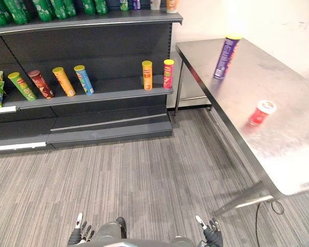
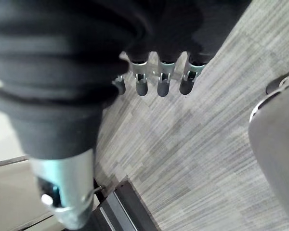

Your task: Put the gum and the chips on the shelf.

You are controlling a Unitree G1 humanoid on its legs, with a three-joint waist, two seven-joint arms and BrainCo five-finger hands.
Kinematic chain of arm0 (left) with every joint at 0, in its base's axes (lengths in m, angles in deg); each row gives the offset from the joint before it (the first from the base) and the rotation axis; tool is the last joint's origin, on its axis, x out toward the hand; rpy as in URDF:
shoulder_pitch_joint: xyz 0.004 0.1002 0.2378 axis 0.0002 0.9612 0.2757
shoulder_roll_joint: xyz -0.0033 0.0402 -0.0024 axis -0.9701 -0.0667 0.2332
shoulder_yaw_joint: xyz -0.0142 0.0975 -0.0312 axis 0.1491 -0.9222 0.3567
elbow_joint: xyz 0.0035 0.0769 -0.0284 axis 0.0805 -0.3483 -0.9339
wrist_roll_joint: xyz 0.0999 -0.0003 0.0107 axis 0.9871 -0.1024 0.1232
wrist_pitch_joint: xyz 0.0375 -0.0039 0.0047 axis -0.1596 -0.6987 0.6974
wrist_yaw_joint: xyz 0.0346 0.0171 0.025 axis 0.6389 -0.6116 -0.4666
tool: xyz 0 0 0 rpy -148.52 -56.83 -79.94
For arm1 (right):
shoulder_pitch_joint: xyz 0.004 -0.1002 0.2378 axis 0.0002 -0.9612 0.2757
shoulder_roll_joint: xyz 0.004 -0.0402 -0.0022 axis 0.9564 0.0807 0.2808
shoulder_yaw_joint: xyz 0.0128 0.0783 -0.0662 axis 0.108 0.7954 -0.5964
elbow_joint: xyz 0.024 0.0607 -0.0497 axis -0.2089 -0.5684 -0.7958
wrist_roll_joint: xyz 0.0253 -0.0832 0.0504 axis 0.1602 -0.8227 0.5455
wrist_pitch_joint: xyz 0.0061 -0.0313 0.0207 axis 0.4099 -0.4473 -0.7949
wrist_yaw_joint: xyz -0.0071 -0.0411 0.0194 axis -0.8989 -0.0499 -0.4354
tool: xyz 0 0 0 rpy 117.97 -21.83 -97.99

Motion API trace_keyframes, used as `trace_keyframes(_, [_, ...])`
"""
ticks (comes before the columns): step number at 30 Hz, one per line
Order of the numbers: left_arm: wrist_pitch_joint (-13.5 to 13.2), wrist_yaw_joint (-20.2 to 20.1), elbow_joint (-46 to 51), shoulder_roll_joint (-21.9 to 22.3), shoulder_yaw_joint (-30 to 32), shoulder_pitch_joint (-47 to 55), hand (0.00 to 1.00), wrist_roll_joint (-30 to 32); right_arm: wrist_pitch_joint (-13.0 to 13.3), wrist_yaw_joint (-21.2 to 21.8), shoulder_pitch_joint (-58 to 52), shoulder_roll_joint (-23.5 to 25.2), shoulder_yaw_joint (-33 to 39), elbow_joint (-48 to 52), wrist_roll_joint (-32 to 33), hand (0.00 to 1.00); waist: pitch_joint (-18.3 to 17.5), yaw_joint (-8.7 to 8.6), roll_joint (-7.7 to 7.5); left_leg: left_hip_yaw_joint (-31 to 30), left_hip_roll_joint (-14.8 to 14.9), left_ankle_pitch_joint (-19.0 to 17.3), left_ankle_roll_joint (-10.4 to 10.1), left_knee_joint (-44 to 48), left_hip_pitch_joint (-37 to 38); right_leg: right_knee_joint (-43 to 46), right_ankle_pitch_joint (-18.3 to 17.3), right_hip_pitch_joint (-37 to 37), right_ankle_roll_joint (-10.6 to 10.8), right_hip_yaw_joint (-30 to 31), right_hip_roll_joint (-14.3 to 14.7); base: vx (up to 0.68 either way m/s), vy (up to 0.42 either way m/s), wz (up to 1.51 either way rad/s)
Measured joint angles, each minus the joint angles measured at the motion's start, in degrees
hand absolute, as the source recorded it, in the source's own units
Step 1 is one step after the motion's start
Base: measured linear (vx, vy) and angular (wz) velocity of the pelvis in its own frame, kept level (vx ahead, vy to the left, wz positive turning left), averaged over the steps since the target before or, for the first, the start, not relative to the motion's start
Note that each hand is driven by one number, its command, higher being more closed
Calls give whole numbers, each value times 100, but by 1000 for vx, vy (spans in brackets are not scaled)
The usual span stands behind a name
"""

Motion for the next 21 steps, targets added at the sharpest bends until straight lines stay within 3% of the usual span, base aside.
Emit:
trace_keyframes(1, [-16,-27,14,-41,28,1,0,-22,27,85,41,114,2,8,-26,0,-28,-13,-75,54,-8,-269,21,272,-55,-29,129,38,-75,250,23,394,222,-37])
trace_keyframes(2, [-10,-37,-4,-118,29,8,0,-22,31,113,74,188,8,-22,-32,0,-88,61,-178,203,-30,-450,43,492,-37,-164,232,88,-8,403,-9,381,221,-43])
trace_keyframes(5, [48,-79,-195,-318,-120,-24,0,3,47,78,251,298,139,-334,-74,0,-193,8,-295,341,-192,-618,178,666,271,-274,541,327,110,663,-183,315,190,-32])
trace_keyframes(7, [145,-81,-414,-443,-385,-122,0,53,53,62,279,248,240,-434,-71,0,-251,-36,-202,279,-301,-621,183,610,448,-42,777,299,80,757,-228,273,179,-21])
trace_keyframes(9, [216,-64,-536,-459,-589,-186,0,55,45,55,263,172,342,-449,-65,0,-310,-38,-128,272,-442,-627,198,181,754,775,913,-147,59,815,-313,197,164,-31])
trace_keyframes(10, [214,-37,-566,-439,-698,-201,0,113,59,59,265,93,351,-441,-77,0,-316,-44,-55,276,-576,-711,322,-289,998,1667,1032,-683,-104,792,-397,127,142,-23])
trace_keyframes(11, [234,-23,-586,-512,-729,-248,0,156,73,59,273,44,357,-433,-79,0,-221,-127,-93,293,-742,-695,365,-580,1200,2565,1343,-1122,-304,715,-630,113,133,-13])
trace_keyframes(12, [260,-20,-582,-485,-721,-248,0,206,96,62,276,36,371,-415,-62,0,-171,-177,-98,300,-827,-684,397,-692,1344,2928,1569,-1283,-314,670,-754,111,109,-8])
trace_keyframes(13, [319,-9,-585,-498,-724,-237,0,324,144,57,266,-29,395,-411,-50,0,-97,-261,-3,368,-890,-737,510,-887,1643,3557,1667,-1548,-326,557,-920,109,82,-12])
trace_keyframes(14, [351,-5,-588,-495,-731,-202,0,342,166,58,269,-59,378,-408,-49,0,-68,-301,-23,404,-884,-769,539,-923,1733,3757,1531,-1644,-406,409,-970,195,107,-30])
trace_keyframes(15, [401,25,-596,-493,-734,-112,0,451,216,80,291,-109,257,-380,26,0,-60,-347,21,584,-822,-746,482,-1073,2005,3896,1100,-1877,-382,-142,-970,177,74,-33])
trace_keyframes(18, [419,111,-667,-473,-760,-73,0,501,256,187,414,-120,99,-311,172,0,-60,-338,140,915,-598,-706,395,-1273,2222,2888,912,-2092,-373,-1106,-559,208,7,-54])
trace_keyframes(19, [413,130,-643,-513,-709,-68,0,499,276,297,435,-6,45,-173,172,0,6,-327,26,984,-541,-679,350,-1299,2309,1752,1151,-2037,-213,-1442,-211,202,-70,-46])
trace_keyframes(20, [412,137,-601,-551,-654,-57,0,499,297,323,401,41,-4,-141,173,0,16,-319,-73,989,-589,-679,344,-1292,2325,1244,1409,-2009,-310,-1491,-91,269,-118,-62])
trace_keyframes(21, [423,184,-579,-546,-646,-81,0,502,299,341,419,25,-86,-127,174,0,15,-289,-99,988,-592,-682,334,-1308,2371,891,1377,-1825,-618,-1606,57,250,-137,-75])
